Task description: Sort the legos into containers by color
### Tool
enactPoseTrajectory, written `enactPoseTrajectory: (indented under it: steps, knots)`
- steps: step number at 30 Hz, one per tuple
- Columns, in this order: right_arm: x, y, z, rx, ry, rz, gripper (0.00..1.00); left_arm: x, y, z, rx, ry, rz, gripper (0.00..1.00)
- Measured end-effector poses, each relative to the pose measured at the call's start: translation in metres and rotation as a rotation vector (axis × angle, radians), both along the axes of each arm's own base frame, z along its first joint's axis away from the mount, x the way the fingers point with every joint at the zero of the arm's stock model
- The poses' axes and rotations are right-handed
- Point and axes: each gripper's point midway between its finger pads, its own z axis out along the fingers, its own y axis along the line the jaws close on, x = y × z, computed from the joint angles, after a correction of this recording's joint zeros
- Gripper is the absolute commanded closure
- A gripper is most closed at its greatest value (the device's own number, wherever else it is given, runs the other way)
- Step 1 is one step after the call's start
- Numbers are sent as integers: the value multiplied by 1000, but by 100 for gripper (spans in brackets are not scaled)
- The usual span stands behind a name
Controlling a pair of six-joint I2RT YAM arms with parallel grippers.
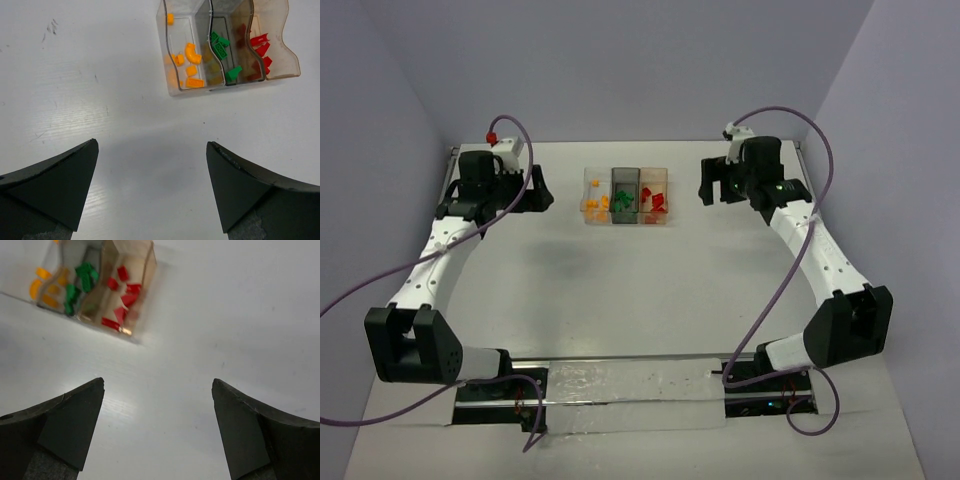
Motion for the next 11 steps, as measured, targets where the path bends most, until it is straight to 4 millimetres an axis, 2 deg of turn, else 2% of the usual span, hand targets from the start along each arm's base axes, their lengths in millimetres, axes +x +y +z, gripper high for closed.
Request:
enactPoseTrajectory:
  steps: [4,6,11]
  knots:
    - [-19,-13,-40,-50,68,-21,5,-2,9,2,13,-11,26,1]
    - [-30,-17,-51,-62,92,-25,5,-3,15,1,17,-13,45,1]
    - [-30,-18,-40,-55,47,-30,5,-6,26,-8,31,2,82,1]
